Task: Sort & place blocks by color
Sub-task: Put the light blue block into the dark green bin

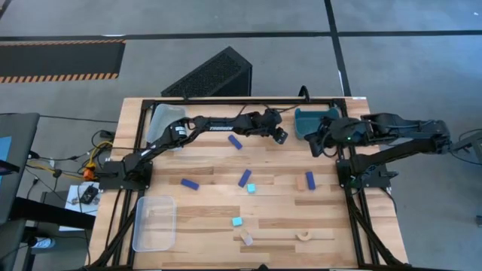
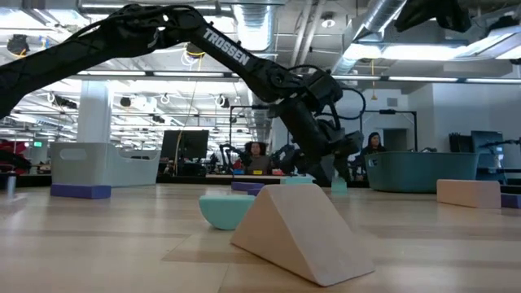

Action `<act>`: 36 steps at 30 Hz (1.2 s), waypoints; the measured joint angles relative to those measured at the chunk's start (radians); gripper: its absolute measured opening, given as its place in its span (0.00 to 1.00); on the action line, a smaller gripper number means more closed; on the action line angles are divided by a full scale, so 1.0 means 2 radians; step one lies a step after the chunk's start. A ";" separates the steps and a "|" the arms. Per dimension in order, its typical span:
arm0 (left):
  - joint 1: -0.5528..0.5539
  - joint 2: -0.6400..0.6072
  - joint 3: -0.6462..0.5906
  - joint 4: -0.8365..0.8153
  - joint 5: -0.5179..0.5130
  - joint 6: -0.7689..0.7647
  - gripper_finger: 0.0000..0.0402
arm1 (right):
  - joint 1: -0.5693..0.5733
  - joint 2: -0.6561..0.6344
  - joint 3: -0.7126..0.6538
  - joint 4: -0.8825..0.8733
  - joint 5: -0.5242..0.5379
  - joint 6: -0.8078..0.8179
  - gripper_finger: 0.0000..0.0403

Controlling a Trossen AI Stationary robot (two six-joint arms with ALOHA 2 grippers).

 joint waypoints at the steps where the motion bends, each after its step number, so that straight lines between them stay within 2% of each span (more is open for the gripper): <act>1: 0.000 0.000 0.000 -0.006 -0.002 -0.008 0.57 | 0.004 -0.002 0.000 0.001 0.000 0.002 0.16; 9: 0.002 0.000 0.000 -0.010 -0.001 -0.008 0.54 | 0.039 -0.007 0.000 -0.001 0.000 0.014 0.16; 20: 0.002 -0.002 0.001 -0.021 0.022 0.017 0.25 | 0.088 -0.007 0.000 -0.003 0.029 0.035 0.16; 25: 0.003 -0.003 0.001 -0.022 0.035 0.011 0.25 | 0.105 -0.007 0.000 -0.002 0.043 0.045 0.16; 29: 0.006 -0.009 0.006 -0.031 0.078 0.009 0.29 | 0.124 -0.007 0.000 -0.002 0.059 0.059 0.16; 36: 0.005 -0.017 0.104 -0.015 0.120 0.065 0.29 | 0.159 -0.007 0.004 -0.003 0.099 0.090 0.16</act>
